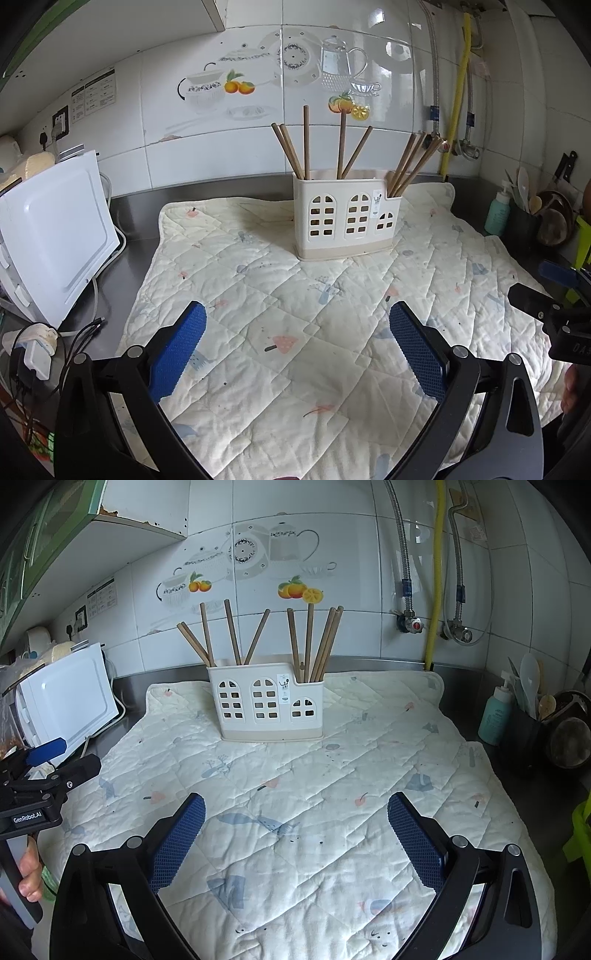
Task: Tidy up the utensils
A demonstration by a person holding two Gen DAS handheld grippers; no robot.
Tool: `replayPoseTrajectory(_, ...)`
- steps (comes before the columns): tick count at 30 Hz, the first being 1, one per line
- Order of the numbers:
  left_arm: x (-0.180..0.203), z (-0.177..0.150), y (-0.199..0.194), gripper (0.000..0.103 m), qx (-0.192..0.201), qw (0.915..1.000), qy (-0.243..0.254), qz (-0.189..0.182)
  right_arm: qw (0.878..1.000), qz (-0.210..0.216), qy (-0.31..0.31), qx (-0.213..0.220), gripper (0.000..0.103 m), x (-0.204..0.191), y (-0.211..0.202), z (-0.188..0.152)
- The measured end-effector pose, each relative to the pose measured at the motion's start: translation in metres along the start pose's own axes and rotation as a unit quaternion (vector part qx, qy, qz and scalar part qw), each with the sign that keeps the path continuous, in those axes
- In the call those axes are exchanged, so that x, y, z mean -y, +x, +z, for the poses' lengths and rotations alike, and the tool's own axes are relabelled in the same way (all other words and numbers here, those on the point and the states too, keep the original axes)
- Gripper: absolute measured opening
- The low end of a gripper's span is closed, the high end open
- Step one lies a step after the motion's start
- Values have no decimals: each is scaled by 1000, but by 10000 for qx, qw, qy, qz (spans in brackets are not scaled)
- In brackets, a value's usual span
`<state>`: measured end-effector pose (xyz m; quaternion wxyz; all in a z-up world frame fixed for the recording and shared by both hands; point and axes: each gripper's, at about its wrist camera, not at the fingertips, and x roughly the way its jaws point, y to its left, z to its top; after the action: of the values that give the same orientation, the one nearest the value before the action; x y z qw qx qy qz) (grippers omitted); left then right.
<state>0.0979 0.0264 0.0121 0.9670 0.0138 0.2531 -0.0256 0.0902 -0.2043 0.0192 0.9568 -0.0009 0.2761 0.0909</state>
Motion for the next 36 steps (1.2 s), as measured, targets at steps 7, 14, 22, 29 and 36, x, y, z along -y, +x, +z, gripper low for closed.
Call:
replayPoseTrajectory(7, 2, 0, 2, 98, -23, 10000, 18, 10, 10000, 4, -16, -25, 96, 0, 2, 0)
replayPoseTrajectory(14, 2, 0, 3, 98, -26, 10000, 20, 5, 10000, 2, -14, -32, 96, -1, 3, 1)
replayPoseTrajectory(22, 2, -1, 3, 98, -22, 10000, 1, -5, 10000, -25, -58, -68, 96, -4, 4, 1)
replayPoseTrajectory(29, 2, -3, 4, 98, -44, 10000, -13, -25, 9998, -117, -84, -100, 96, -4, 6, 1)
replayPoseTrajectory(36, 0, -5, 5, 98, -53, 10000, -41, -22, 9994, -308, -126, -113, 96, -4, 8, 0)
